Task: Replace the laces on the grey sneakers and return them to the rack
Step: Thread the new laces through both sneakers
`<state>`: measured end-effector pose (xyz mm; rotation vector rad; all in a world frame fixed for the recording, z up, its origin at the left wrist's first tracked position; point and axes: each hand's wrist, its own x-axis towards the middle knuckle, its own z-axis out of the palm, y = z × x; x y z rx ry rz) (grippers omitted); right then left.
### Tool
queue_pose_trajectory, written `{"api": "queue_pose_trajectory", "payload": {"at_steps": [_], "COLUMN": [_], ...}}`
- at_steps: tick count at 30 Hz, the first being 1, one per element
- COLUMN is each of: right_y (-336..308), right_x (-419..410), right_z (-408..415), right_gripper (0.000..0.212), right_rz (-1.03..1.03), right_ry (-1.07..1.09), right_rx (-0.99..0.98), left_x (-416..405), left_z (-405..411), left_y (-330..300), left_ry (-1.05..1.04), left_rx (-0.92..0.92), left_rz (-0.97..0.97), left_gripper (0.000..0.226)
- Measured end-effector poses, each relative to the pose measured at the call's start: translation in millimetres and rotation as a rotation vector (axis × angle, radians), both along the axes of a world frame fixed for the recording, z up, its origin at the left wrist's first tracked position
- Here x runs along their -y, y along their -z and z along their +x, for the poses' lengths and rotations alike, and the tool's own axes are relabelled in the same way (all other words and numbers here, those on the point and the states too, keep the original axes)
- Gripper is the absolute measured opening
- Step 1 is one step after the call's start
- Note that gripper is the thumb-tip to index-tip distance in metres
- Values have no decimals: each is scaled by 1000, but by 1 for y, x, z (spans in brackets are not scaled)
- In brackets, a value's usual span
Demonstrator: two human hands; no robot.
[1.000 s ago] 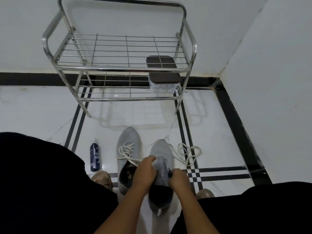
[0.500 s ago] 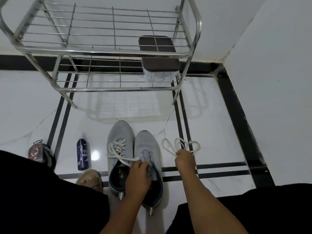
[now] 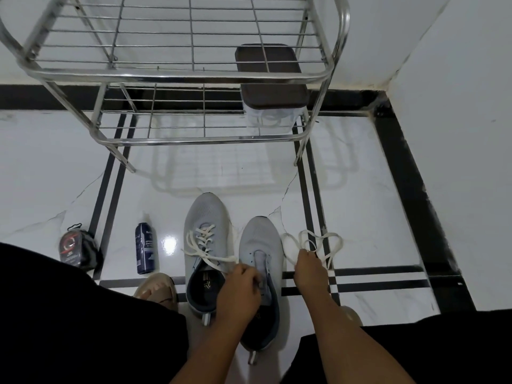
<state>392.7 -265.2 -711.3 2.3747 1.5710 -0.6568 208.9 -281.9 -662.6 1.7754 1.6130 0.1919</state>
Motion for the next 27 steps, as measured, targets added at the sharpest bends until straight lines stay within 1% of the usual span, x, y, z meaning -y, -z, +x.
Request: {"api": "queue_pose_trajectory", "payload": {"at_steps": [2, 3, 4, 6, 8, 10, 11, 12, 13, 14, 16, 18, 19, 20, 21, 24, 27], "right_y": [-1, -2, -4, -14, -28, -55, -70, -87, -104, -121, -148, -161, -166, -168, -168, -175, -178], "right_x": [4, 7, 10, 7, -8, -24, -32, -37, -39, -39, -30, -18, -11, -6, -2, 9, 17], "right_z": [1, -1, -2, -6, -4, -1, 0, 0, 0, -1, -3, -4, -3, -1, 2, 14, 29], "right_gripper": [21, 18, 16, 16, 19, 21, 17, 7, 7, 13, 15, 14, 13, 14, 16, 17, 20], "right_rz": [-57, -73, -70, -30, 60, 145, 185, 225, 263, 279, 281, 330, 375, 428, 487, 656, 801], "right_ry": [-46, -25, 57, 398, 732, 919, 970, 989, 981, 955, 888, 847, 851, 874, 916, 1098, 1261], "right_rx": [5, -15, -70, -267, -497, -725, -860, -994, -1105, -1189, -1294, -1299, -1261, -1220, -1187, -1160, -1111], "left_x": [2, 3, 3, 0, -5, -11, -16, -20, -24, -28, -30, -26, -24, -23, -22, -22, -25], "left_z": [-1, -2, -2, -3, 0, 5, 9, 14, 19, 25, 38, 48, 51, 54, 54, 49, 36], "left_y": [1, 3, 3, 1, -5, -13, -17, -22, -28, -35, -52, -68, -74, -78, -83, -93, -99], "left_ry": [15, 23, 25, -3, -88, -174, -210, -231, -236, -220, -163, -99, -71, -59, -59, -99, -101], "left_rx": [6, 16, 27, 51, 75, 119, 164, 225, 291, 358, 519, 632, 649, 639, 626, 579, 525], "left_rz": [-9, -21, -35, -83, -107, -69, -54, -56, -74, -101, -188, -261, -265, -254, -232, -187, -184], "left_gripper": [10, 11, 12, 15, 16, 16, 17, 19, 22, 26, 32, 31, 24, 16, 14, 20, 23]}}
